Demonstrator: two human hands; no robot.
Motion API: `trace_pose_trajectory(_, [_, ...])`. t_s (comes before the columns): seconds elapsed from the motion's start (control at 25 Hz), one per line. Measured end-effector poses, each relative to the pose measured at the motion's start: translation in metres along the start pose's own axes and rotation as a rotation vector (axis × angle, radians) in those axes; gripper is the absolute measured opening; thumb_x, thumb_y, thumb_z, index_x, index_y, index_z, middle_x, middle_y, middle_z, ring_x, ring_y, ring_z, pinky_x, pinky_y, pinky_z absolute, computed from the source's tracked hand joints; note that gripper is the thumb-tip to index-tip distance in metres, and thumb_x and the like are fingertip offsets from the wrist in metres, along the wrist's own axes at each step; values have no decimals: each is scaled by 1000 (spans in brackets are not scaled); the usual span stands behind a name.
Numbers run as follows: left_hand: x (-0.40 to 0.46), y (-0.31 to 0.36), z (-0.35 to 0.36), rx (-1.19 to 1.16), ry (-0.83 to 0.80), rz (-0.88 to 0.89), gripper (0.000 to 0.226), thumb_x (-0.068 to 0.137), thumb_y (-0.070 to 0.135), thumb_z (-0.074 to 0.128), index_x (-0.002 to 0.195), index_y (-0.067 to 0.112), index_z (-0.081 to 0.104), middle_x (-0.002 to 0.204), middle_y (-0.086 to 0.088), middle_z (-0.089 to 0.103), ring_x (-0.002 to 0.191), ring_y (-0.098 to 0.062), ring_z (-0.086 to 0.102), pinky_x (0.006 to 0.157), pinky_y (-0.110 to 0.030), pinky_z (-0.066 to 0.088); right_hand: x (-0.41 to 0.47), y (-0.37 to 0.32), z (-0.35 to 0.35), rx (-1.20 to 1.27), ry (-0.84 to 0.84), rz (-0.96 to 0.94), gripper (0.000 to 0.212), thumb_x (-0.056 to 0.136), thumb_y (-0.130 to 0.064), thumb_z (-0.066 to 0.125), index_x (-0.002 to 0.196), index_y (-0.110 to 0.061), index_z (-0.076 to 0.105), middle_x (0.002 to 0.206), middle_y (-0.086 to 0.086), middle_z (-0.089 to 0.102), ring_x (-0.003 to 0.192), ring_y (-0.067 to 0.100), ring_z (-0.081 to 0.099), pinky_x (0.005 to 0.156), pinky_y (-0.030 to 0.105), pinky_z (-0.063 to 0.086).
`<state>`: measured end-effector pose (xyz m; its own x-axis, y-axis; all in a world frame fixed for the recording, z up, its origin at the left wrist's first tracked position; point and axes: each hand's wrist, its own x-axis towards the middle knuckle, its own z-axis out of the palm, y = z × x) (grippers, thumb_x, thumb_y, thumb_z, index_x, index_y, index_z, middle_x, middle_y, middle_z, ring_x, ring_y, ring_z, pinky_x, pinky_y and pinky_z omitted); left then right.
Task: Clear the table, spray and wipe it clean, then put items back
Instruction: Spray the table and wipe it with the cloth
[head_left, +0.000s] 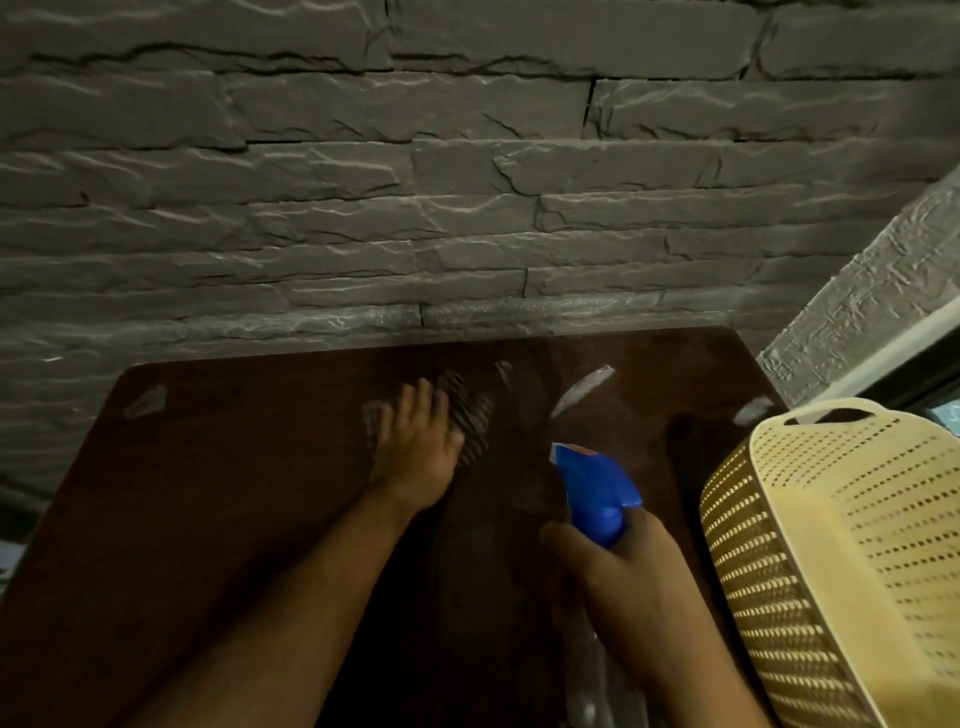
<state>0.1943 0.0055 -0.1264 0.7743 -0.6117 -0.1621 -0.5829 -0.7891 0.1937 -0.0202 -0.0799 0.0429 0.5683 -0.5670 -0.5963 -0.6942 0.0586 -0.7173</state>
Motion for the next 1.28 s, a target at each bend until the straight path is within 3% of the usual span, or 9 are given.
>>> trace_pose_trajectory(0.08, [-67,-8,28,104,17,260,61,101,52,15,154,21,16,163,-5,9,150,-21,0,120,-41,-6,-3,2,3,13,-21,18,21,78,-31,73,89,-31,56,71,0,71,54,8,68,55,26,53])
trace_pose_trajectory(0.16, [-78,-36,33,179,75,298,62,100,56,10,153,25,13,163,-2,7,149,-18,1,118,-35,-15,-5,6,5,6,-32,33,21,79,-32,73,89,-32,54,75,1,71,60,11,69,61,29,55])
trace_pose_trajectory(0.36, [23,-13,-9,24,-26,-191,63,102,49,21,156,20,6,163,-8,-6,150,-26,-8,121,-47,-3,-11,5,11,-22,9,44,27,82,-33,71,82,-37,45,79,1,70,62,12,69,56,28,54])
trace_pose_trajectory(0.56, [-96,-7,41,47,60,221,64,98,57,15,150,24,28,161,-6,21,148,-23,16,119,-47,16,-21,9,17,-16,-16,50,24,81,-33,71,84,-36,48,77,2,72,63,13,70,58,29,57])
trace_pose_trajectory(0.8, [-9,-21,-4,-8,-23,-257,63,101,50,22,156,22,5,163,-7,-8,150,-26,-9,121,-48,-1,-31,31,9,-62,16,-4,20,80,-32,71,85,-33,52,73,4,71,57,14,68,56,31,57])
trace_pose_trajectory(0.96, [-119,20,47,41,27,177,61,97,52,26,151,24,28,162,-7,16,149,-26,13,119,-50,12,-44,48,4,-45,-15,27,20,79,-32,71,88,-31,53,70,3,72,50,9,67,51,27,53])
trace_pose_trajectory(1.04, [-161,-5,50,85,72,202,61,95,52,25,148,24,39,159,-7,25,147,-25,24,118,-48,18,-51,55,1,-59,-48,30,22,77,-33,72,91,-27,56,73,5,73,56,15,70,57,36,60])
trace_pose_trajectory(1.2, [-79,-25,8,-14,-11,-246,60,102,50,20,156,24,12,164,-5,-6,150,-24,-6,120,-46,0,-65,70,-8,-86,-60,-24,21,76,-32,69,91,-24,58,74,7,74,63,22,72,71,49,62])
trace_pose_trajectory(1.28, [-68,14,5,-23,-64,-269,61,102,49,22,156,24,7,163,-6,-9,150,-26,-9,120,-48,-3,-71,77,-12,-88,-62,-55,16,77,-30,68,89,-26,58,71,6,74,59,19,70,71,49,61])
